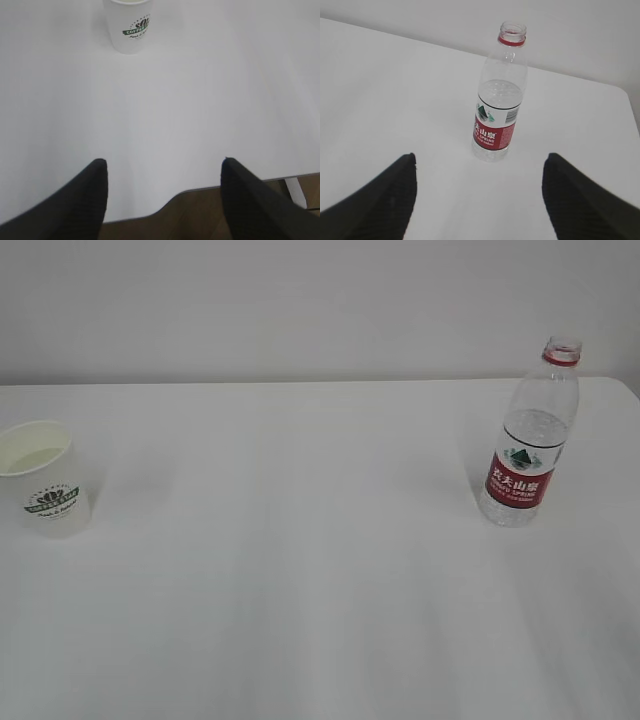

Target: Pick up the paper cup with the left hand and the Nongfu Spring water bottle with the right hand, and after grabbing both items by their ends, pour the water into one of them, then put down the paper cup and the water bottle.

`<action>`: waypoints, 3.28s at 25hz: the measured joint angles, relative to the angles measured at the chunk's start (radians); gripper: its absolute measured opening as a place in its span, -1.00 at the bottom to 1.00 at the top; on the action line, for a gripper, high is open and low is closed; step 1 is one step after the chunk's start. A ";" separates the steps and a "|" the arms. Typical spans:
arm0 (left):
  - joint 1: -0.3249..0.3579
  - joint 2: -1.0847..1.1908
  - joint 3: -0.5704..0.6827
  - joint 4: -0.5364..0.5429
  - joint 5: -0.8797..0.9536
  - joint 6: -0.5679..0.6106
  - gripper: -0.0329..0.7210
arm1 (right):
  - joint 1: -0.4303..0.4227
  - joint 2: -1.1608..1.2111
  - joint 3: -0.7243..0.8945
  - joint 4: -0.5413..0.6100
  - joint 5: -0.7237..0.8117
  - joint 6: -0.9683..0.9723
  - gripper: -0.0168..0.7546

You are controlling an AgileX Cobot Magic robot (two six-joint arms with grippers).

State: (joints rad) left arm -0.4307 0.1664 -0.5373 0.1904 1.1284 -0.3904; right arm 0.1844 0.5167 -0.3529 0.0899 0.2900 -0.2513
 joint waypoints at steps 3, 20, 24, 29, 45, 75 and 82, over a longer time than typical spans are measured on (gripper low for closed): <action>0.000 0.000 0.000 0.000 0.000 0.000 0.42 | 0.000 0.000 0.000 0.000 0.006 0.000 0.58; 0.000 0.000 0.005 0.082 0.000 0.000 0.34 | 0.000 -0.109 -0.002 -0.001 0.087 0.000 0.58; 0.000 0.000 0.005 0.078 0.000 0.000 0.33 | 0.000 -0.139 -0.036 -0.002 0.175 0.000 0.58; 0.000 0.000 0.005 0.064 0.000 0.000 0.32 | 0.000 -0.143 -0.108 -0.007 0.297 0.000 0.58; 0.000 0.000 0.005 0.055 0.000 0.000 0.29 | 0.000 -0.145 -0.162 -0.063 0.644 0.071 0.58; 0.000 0.000 0.005 -0.008 -0.014 0.095 0.28 | 0.000 -0.149 -0.157 -0.169 0.815 0.205 0.58; 0.000 -0.071 0.005 -0.012 -0.014 0.099 0.28 | 0.000 -0.235 -0.157 -0.165 0.816 0.205 0.58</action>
State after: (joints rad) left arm -0.4307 0.0951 -0.5327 0.1780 1.1140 -0.2911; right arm 0.1844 0.2821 -0.5101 -0.0754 1.1061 -0.0466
